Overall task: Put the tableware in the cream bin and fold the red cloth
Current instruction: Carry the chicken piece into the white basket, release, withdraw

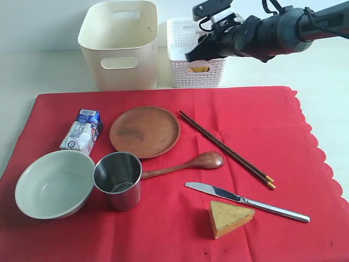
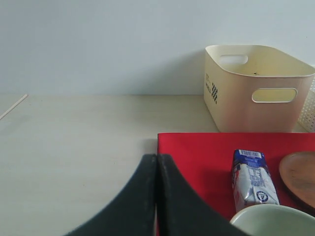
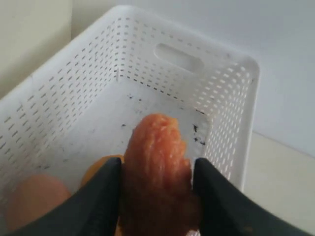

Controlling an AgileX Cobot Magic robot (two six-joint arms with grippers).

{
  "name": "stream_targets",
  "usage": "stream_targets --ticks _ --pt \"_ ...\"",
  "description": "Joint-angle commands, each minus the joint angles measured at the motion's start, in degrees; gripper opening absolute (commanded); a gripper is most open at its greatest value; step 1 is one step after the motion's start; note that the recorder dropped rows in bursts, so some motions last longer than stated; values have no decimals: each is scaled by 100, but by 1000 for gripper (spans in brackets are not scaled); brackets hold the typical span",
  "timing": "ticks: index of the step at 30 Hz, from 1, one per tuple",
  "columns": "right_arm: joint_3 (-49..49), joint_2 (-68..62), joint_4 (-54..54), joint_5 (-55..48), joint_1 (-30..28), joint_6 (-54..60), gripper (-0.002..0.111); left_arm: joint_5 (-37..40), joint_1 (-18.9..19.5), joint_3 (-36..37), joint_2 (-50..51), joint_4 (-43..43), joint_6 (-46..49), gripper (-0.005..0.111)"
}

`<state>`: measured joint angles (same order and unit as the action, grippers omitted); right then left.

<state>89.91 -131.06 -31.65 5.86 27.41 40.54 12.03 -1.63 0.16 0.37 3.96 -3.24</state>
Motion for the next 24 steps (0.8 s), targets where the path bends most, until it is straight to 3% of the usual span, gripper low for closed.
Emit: stream_targets --ticks 1,18,24 --pt "44 23 13 516 -8 -1131 13 -16 -21 -16 -37 -13 4 1" --pt "44 23 60 605 -8 -1106 70 -16 -21 -16 -37 -13 4 1" --pt "44 81 60 325 -22 -1058 73 -16 -21 -16 -37 -13 4 1"
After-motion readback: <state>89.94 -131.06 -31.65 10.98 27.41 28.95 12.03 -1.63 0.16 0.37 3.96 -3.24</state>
